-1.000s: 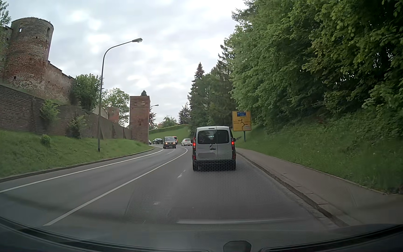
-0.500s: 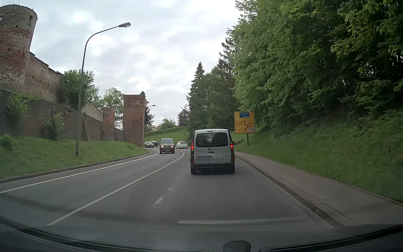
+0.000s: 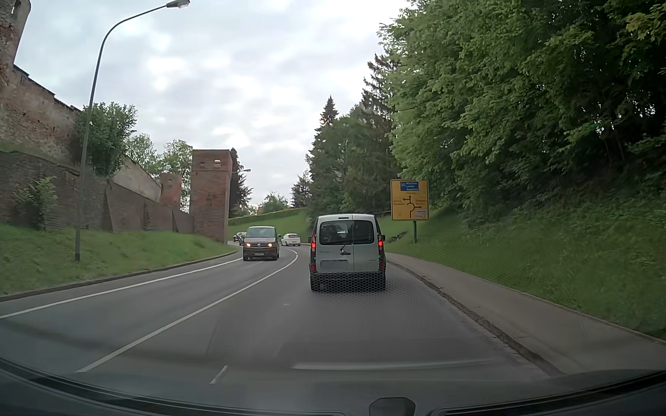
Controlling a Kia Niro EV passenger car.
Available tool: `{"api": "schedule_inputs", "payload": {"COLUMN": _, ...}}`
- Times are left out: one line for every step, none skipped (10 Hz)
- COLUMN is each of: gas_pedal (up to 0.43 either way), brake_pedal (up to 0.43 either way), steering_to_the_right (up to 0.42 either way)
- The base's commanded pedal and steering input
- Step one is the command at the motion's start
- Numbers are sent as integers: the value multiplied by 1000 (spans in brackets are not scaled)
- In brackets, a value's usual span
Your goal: Follow the waypoints while adhering to traffic rules and regulations
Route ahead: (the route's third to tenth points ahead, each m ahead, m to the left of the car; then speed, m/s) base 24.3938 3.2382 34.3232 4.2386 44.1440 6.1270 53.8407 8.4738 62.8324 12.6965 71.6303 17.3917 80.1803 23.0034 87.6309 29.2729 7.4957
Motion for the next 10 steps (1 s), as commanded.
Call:
{"api": "schedule_inputs", "payload": {"gas_pedal": 118, "brake_pedal": 0, "steering_to_the_right": -2}}
{"api": "schedule_inputs", "payload": {"gas_pedal": 110, "brake_pedal": 0, "steering_to_the_right": -2}}
{"api": "schedule_inputs", "payload": {"gas_pedal": 110, "brake_pedal": 0, "steering_to_the_right": -3}}
{"api": "schedule_inputs", "payload": {"gas_pedal": 98, "brake_pedal": 0, "steering_to_the_right": -4}}
{"api": "schedule_inputs", "payload": {"gas_pedal": 87, "brake_pedal": 0, "steering_to_the_right": -5}}
{"api": "schedule_inputs", "payload": {"gas_pedal": 79, "brake_pedal": 0, "steering_to_the_right": -6}}
{"api": "schedule_inputs", "payload": {"gas_pedal": 67, "brake_pedal": 0, "steering_to_the_right": -8}}
{"api": "schedule_inputs", "payload": {"gas_pedal": 59, "brake_pedal": 0, "steering_to_the_right": -9}}
{"api": "schedule_inputs", "payload": {"gas_pedal": 0, "brake_pedal": 0, "steering_to_the_right": -11}}
{"api": "schedule_inputs", "payload": {"gas_pedal": 0, "brake_pedal": 0, "steering_to_the_right": -13}}
